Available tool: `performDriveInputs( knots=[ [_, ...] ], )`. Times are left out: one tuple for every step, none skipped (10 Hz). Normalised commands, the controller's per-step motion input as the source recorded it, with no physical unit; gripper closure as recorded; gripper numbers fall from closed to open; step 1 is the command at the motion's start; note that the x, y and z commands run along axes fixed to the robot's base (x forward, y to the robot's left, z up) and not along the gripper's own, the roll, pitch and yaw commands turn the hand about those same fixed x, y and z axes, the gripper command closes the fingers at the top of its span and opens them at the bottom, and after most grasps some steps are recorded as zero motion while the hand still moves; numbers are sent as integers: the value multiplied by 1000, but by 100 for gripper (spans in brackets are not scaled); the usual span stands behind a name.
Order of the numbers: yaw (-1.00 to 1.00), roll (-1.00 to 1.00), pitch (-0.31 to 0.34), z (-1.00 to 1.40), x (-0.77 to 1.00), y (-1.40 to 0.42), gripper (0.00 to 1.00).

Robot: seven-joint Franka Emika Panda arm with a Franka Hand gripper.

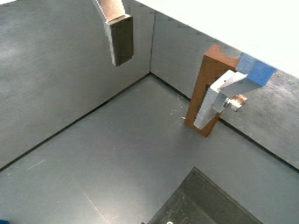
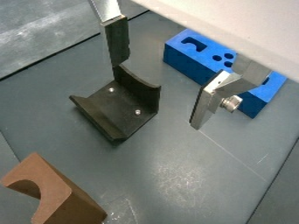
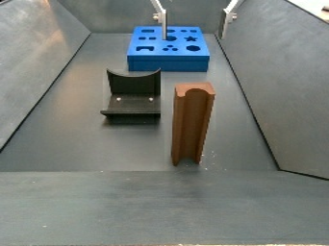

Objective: Pick up the arch object. Move up. Move to above the board. Insert the arch object.
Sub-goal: Pick up the arch object.

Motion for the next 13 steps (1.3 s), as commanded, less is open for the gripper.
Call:
performDriveInputs(
  knots=[
    [-20, 0, 0, 0, -137, 0, 0],
    [-157, 0, -47, 0, -426, 189, 0],
    [-49, -7, 0, -137, -229, 680, 0],
    [0, -104, 10, 0, 0, 871, 0],
    [0, -99, 57, 0, 334, 823, 0],
    [6, -70, 96, 0, 566, 723, 0],
    [0, -76, 113, 3, 763, 637, 0],
    [0, -86, 101, 3, 791, 611, 0],
    [51, -40, 76, 0, 640, 611, 0],
    [57, 34, 43, -209, 283, 509, 0],
    [0, 36, 26, -294, 151, 474, 0],
    [0, 24, 0, -326, 0, 374, 0],
    [0, 111, -26, -466, -3, 260, 0]
  ],
)
